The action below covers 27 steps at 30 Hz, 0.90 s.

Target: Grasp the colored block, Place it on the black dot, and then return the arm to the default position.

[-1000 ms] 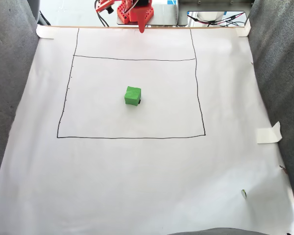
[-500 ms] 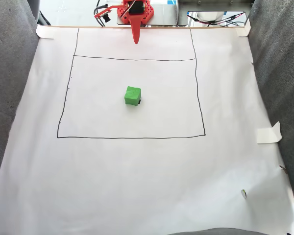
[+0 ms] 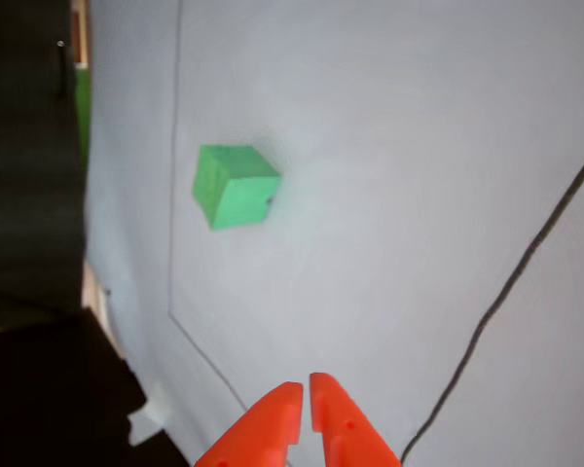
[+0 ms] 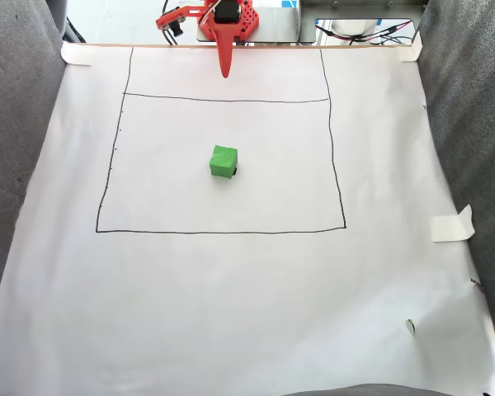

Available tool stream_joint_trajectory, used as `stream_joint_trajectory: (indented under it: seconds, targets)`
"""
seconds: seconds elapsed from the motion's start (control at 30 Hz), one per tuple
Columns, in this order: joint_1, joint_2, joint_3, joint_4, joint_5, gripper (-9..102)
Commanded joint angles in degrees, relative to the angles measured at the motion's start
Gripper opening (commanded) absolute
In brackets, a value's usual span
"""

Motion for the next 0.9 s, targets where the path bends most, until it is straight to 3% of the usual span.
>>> stream_joint_trajectory:
  seconds: [0.0, 0.1, 0.43, 0.87]
  targets:
    - [0.4, 2.7, -0.4, 4.4, 0.0, 0]
    - [0.9, 3.3, 0.3, 5.3, -0.8, 0]
    - [2.5, 3.3, 6.2, -3.2, -3.7, 0]
    - [1.0, 3.3, 6.2, 1.2, -3.3, 0]
